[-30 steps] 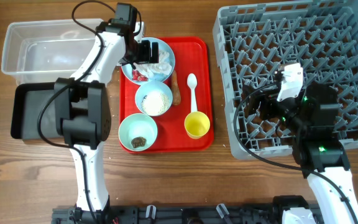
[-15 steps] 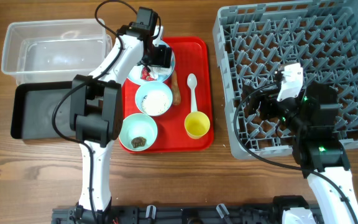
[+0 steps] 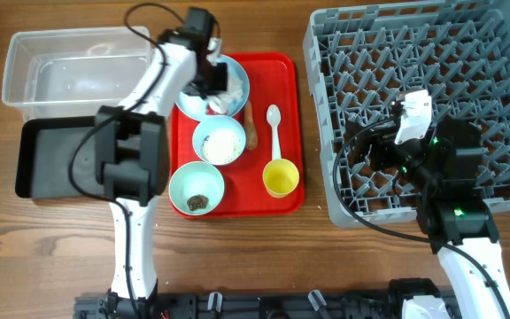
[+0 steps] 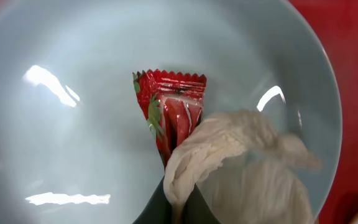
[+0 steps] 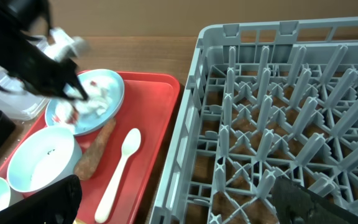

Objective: Sort waste into correct bins and load items into the dishwasher rack
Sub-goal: 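Carry the wrapper and tissue left and drop them into the clear bin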

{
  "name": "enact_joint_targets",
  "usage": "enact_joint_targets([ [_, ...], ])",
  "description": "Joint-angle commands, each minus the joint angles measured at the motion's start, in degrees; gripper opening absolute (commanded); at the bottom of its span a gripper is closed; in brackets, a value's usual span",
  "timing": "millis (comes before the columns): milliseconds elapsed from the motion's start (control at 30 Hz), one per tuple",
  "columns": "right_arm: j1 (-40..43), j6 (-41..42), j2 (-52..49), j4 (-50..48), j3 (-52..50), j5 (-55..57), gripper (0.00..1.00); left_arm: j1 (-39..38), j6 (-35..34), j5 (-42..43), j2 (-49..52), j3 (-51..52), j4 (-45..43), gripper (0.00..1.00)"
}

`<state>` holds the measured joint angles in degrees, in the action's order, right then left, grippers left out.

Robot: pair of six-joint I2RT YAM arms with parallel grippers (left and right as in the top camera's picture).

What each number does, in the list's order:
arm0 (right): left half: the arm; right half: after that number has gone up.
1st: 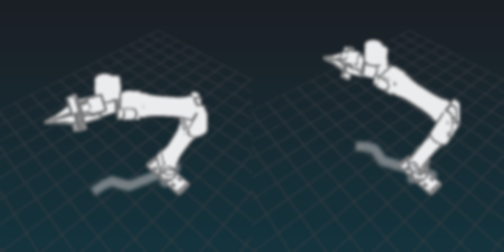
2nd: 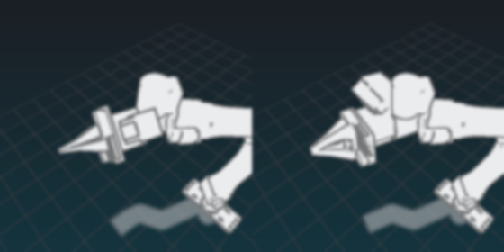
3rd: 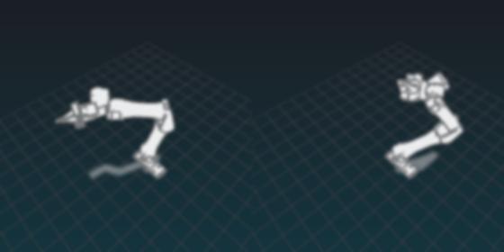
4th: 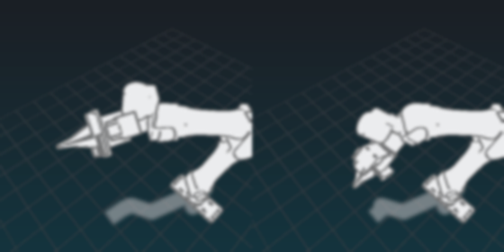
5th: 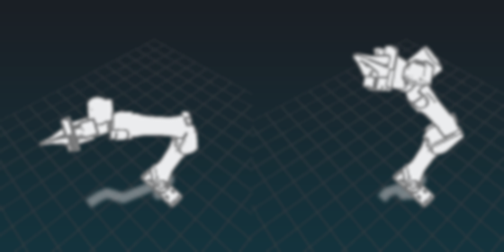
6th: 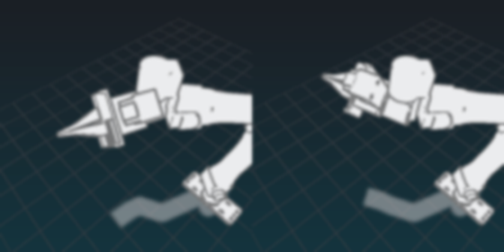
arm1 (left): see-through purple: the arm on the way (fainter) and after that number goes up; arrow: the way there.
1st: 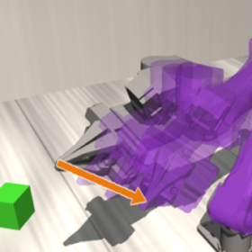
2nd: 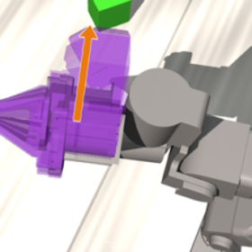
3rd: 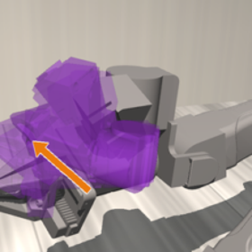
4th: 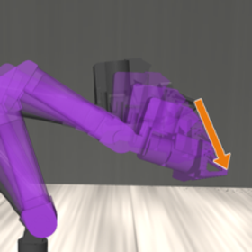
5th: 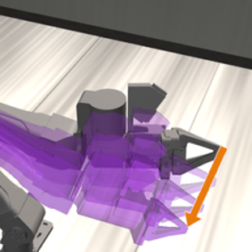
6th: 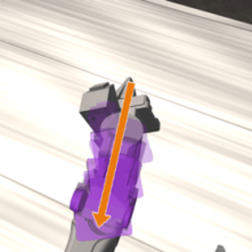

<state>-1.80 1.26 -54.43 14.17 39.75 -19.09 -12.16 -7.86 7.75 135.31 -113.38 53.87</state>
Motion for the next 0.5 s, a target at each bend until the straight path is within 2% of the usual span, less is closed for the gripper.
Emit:
enact_joint_targets([
  [0, -0.04, 0.26, -0.37, -0.17, 1.18, -0.94, 1.00, 6.54, -3.58, 0.09, -8.70, -5.64, 2.08, 0.04],
  [200, -0.04, 0.26, -0.37, -0.22, 1.18, -0.92, 1.00, 15.26, -4.22, 0.02, -17.27, -5.73, 4.11, 0.04],
  [467, -0.04, 0.39, -0.37, -0.42, 1.18, -0.94, 1.00, 24.96, -7.63, -4.68, -13.22, -5.66, 5.14, 0.04],
])
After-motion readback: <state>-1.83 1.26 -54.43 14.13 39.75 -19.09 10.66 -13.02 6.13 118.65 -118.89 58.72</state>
